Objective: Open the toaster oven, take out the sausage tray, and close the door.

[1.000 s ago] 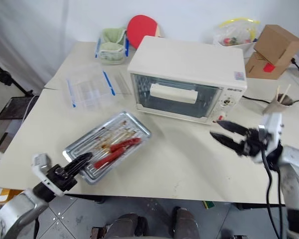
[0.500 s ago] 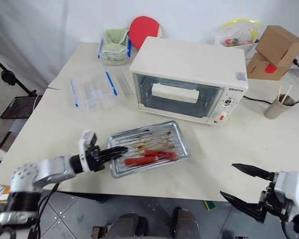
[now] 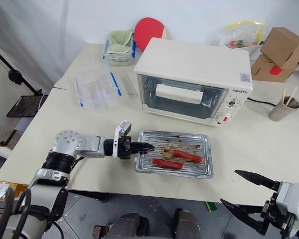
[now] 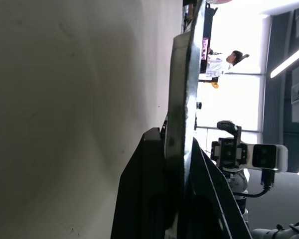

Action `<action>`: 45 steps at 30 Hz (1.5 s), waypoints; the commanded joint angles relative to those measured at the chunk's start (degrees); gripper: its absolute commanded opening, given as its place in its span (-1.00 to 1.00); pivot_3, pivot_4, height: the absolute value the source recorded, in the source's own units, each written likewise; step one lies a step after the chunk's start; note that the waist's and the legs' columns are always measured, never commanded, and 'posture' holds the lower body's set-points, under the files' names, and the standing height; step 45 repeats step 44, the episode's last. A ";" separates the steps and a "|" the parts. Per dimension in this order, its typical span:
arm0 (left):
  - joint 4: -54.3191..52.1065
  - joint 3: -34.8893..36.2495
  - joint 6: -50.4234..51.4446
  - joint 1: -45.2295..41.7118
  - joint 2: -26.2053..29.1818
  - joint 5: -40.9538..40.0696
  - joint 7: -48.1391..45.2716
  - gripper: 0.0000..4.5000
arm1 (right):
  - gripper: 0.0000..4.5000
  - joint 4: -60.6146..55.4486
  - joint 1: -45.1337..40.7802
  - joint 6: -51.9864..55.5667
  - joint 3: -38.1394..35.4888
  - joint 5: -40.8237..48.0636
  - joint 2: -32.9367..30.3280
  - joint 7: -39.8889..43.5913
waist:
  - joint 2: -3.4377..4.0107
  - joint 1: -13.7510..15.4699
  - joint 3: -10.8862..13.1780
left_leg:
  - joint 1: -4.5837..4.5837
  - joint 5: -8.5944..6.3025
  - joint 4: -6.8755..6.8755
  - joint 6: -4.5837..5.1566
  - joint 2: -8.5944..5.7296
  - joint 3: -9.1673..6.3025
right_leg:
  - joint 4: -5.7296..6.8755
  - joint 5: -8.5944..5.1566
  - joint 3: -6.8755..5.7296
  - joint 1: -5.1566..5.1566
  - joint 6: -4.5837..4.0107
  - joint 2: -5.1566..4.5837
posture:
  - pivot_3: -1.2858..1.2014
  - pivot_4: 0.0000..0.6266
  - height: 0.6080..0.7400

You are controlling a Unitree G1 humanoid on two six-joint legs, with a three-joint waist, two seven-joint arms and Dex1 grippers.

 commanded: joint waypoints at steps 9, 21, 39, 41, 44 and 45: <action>4.27 -1.34 1.72 -1.99 -4.71 18.60 -11.63 -0.25 | 1.00 -2.90 1.37 -0.21 -1.69 1.32 0.48 -2.49 | 0.01 0.58 -0.01 | -0.06 -0.05 -0.08 0.00 -0.09 -0.02 | -0.01 0.03 -0.04 -0.07 0.06 -0.67 | 0.03 -0.52 1.00; -17.77 -1.60 -14.70 10.66 9.27 29.58 -24.05 0.99 | 1.00 1.42 -1.83 -0.96 -0.01 0.37 -1.16 -1.08 | -0.09 -2.36 -0.09 | 0.12 -0.02 -0.27 -0.15 0.07 -0.02 | 0.08 -0.04 -0.02 -0.07 -0.07 -0.59 | 0.03 -0.52 1.00; -28.51 17.50 -81.16 36.90 27.09 47.28 -52.98 0.99 | 1.00 15.94 -23.52 -0.61 9.25 -0.66 -9.24 7.23 | -0.19 -2.60 0.10 | -0.16 0.17 -0.88 0.29 0.10 0.03 | 0.01 -0.23 -0.34 -0.59 -0.42 -0.76 | 0.03 -0.52 1.00; -30.40 18.20 -82.64 38.37 26.37 46.80 -52.90 0.99 | 1.00 15.80 -24.23 -0.06 10.29 -0.21 -9.72 8.51 | -0.19 -2.32 0.10 | -0.17 0.15 -0.88 0.33 0.10 -0.01 | 0.01 -0.22 -0.41 -0.59 -0.41 -0.76 | 0.03 -0.52 1.00; -34.32 18.65 -81.41 41.03 25.55 45.84 -51.80 0.99 | 1.00 16.06 -24.79 0.17 11.00 -0.25 -9.50 9.22 | -0.18 -2.33 0.10 | -0.18 0.12 -0.89 0.38 0.11 -0.04 | 0.05 -0.21 -0.53 -0.55 -0.40 -0.75 | 0.03 -0.52 1.00; -34.32 18.65 -81.41 41.03 25.55 45.84 -51.80 0.99 | 1.00 16.06 -24.79 0.17 11.00 -0.25 -9.50 9.22 | -0.18 -2.33 0.10 | -0.18 0.12 -0.89 0.38 0.11 -0.04 | 0.05 -0.21 -0.53 -0.55 -0.40 -0.75 | 0.03 -0.52 1.00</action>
